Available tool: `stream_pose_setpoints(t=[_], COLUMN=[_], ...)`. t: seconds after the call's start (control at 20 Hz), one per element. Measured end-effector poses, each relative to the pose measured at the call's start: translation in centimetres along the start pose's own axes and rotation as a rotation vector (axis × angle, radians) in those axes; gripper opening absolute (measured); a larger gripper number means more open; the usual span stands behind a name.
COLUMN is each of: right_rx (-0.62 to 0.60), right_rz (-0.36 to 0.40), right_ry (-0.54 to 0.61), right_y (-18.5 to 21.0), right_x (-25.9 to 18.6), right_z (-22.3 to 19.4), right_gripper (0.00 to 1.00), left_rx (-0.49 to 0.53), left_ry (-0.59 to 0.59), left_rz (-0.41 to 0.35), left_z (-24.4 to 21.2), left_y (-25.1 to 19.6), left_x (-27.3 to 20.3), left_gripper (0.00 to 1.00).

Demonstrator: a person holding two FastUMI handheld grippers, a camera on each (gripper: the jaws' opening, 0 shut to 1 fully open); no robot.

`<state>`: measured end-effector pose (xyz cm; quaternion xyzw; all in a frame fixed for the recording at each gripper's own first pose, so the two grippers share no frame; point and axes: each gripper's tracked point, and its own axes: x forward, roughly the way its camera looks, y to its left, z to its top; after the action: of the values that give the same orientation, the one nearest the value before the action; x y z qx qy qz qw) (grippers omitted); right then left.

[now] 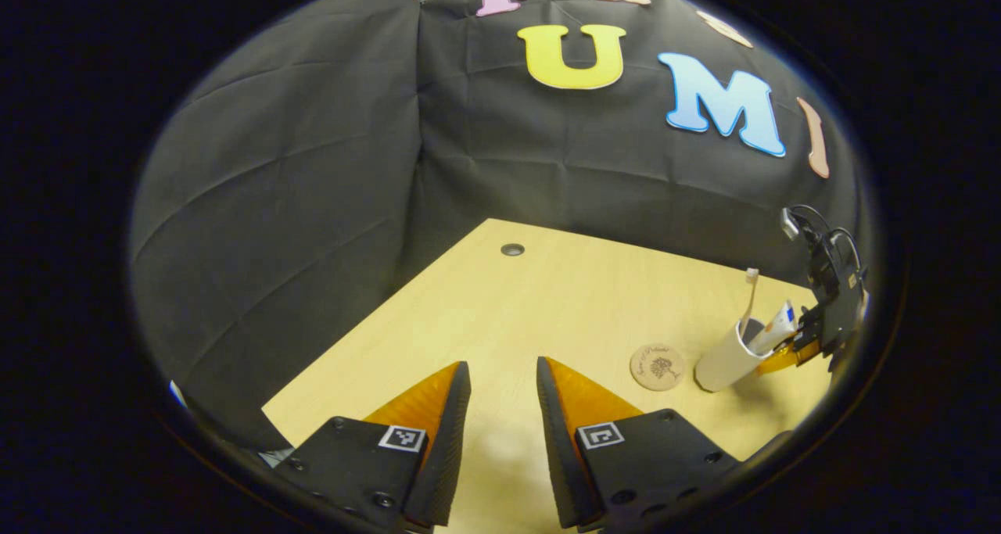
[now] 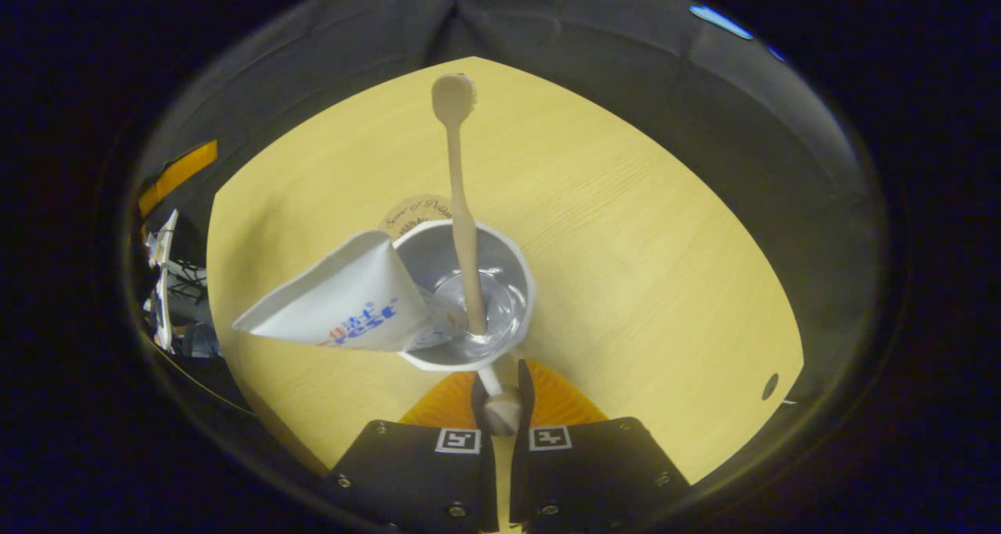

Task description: Put the toothbrush and toothpaste on the desktop into the cup, then pick up the cup and place it on the coaster on the desktop.

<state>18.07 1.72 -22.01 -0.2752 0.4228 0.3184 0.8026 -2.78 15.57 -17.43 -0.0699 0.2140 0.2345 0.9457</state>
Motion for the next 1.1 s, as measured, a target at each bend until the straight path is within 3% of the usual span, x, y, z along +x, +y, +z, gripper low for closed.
stream_pose_setpoints(t=[0.5, 0.9, 1.1], right_rx=[0.024, 0.002, -0.005], right_rz=[-0.007, -0.029, -0.037], right_ry=[-0.007, 0.039, 0.017], right_y=[3.6, 3.8, 3.9], right_x=[2.3, 2.4, 1.4], right_z=[5.9, 5.9, 6.3], right_gripper=[0.08, 0.08, 0.23], left_rx=[-0.013, -0.065, -0.062], left_ry=[-0.006, 0.001, -0.001], left_rz=[0.061, 0.111, 0.093], left_z=[-0.1, -1.1, -1.0], left_y=[4.2, 7.6, 6.9], left_x=[-1.8, -2.9, -2.6], left_gripper=[0.57, 0.56, 0.56])
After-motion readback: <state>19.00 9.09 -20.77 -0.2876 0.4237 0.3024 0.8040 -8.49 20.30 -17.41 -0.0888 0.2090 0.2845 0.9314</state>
